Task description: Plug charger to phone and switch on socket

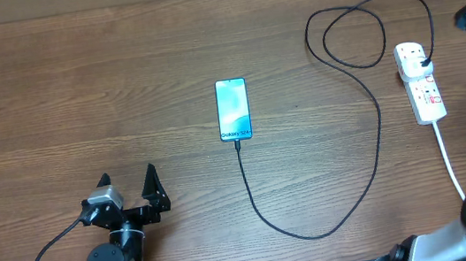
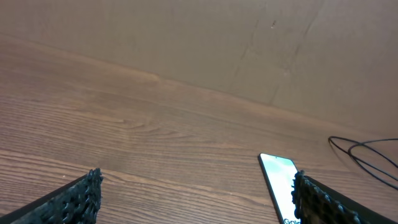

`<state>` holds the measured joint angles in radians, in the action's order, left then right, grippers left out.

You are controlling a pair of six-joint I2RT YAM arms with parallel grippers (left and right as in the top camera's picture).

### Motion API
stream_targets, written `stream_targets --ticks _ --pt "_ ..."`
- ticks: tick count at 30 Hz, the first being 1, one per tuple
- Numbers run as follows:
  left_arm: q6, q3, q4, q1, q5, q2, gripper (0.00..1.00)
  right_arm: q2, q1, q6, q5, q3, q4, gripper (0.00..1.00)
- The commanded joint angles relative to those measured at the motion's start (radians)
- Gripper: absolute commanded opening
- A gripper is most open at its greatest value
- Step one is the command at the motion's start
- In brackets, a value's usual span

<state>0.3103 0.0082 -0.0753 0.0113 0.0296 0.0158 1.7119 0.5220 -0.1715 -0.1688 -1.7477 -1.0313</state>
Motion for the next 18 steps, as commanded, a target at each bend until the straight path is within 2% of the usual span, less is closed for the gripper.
stream_targets --ticks 1,10,18 --pt "-0.019 -0.003 -0.003 -0.006 -0.011 -0.011 1.0 -0.094 -0.011 -0.01 -0.005 -0.02 0.002 1.0" --pt "-0.019 -0.003 -0.003 -0.006 -0.011 -0.011 1.0 -0.233 -0.046 -0.01 -0.005 -0.02 0.002 1.0" --pt "-0.019 -0.003 -0.003 -0.006 -0.011 -0.011 1.0 -0.262 -0.268 -0.009 0.014 -0.019 0.002 1.0"
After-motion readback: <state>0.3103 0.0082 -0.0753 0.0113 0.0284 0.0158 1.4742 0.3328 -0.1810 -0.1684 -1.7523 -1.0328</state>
